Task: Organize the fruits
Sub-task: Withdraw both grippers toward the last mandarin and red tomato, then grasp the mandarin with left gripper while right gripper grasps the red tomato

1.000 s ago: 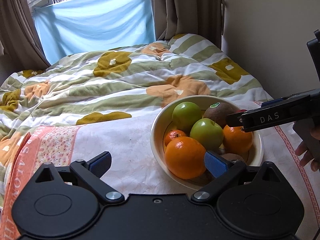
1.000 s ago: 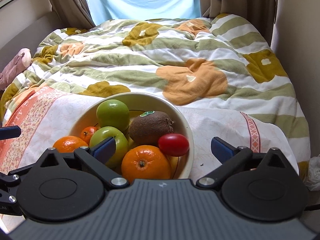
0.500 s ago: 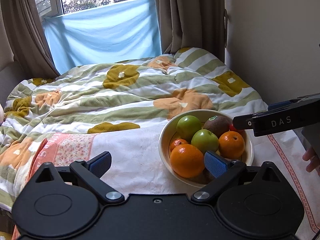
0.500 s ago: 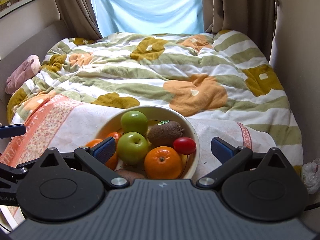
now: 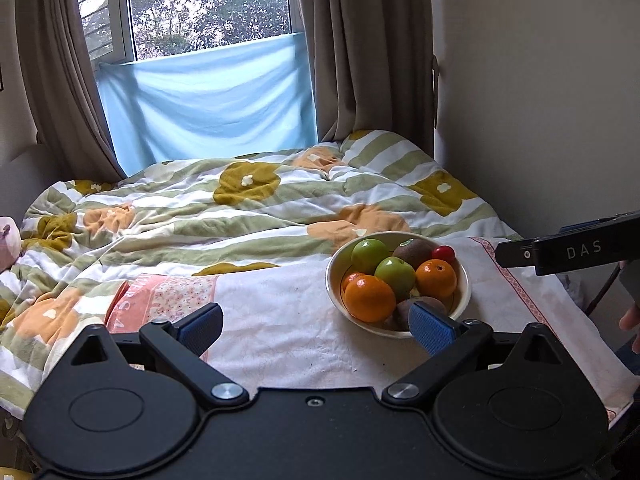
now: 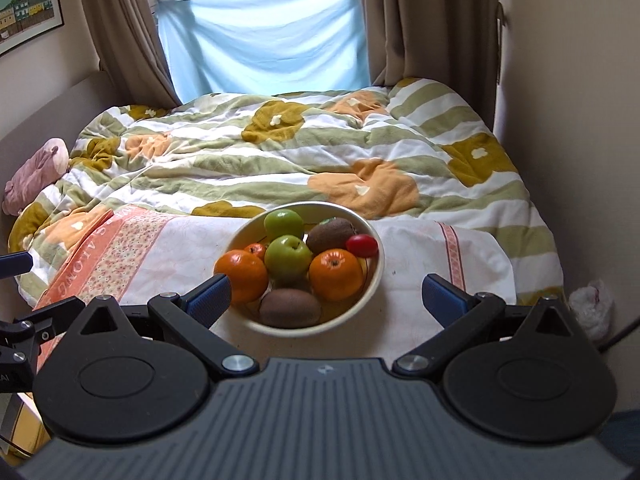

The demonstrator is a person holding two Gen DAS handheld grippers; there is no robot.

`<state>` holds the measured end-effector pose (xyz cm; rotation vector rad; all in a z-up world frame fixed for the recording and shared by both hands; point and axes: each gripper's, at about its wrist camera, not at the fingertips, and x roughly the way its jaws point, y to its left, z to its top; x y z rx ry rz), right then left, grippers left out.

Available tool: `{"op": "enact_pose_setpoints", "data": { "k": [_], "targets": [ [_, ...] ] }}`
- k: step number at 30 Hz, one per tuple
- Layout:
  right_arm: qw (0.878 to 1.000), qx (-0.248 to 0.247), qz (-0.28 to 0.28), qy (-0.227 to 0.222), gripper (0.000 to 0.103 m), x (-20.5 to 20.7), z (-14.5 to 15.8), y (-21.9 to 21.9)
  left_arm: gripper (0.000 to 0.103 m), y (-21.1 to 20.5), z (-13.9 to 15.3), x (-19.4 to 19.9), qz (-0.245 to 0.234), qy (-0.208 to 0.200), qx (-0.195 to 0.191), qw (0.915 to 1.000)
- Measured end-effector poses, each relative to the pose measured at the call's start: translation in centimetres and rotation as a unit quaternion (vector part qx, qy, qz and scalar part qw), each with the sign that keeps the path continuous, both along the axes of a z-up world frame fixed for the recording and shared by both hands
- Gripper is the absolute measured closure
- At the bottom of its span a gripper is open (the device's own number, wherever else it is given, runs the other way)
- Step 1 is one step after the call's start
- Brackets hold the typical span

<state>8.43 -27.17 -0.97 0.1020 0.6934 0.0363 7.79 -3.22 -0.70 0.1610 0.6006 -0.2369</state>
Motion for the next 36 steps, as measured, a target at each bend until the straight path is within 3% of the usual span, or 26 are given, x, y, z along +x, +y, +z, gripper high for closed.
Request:
{"op": "enact_pose_setpoints", "data": {
  "k": [12, 19, 25, 36],
  "targets": [
    [0.999, -0.013, -0.038, 0.011, 0.0, -8.9, -1.0, 2.2, 0.002, 1.4, -1.5, -5.0, -0.045, 0.009, -0.004, 0.9989],
    [0.997, -0.013, -0.068, 0.02, 0.0, -10.8, -4.1, 1.2, 0.002, -0.8, -5.2, -5.5, -0.098, 0.028, 0.002, 0.9948],
    [0.996, -0.02, -0.077, 0.034, 0.0, -10.4, -6.9, -0.5, 0.004, -4.3, -8.5, -5.1, -0.165, 0.042, 0.007, 0.9853],
    [0.995, 0.005, -0.078, 0.057, 0.0, -9.5, -10.4, -2.1, 0.038, -9.9, -14.1, -3.1, -0.269, 0.089, 0.034, 0.9585]
  ]
}}
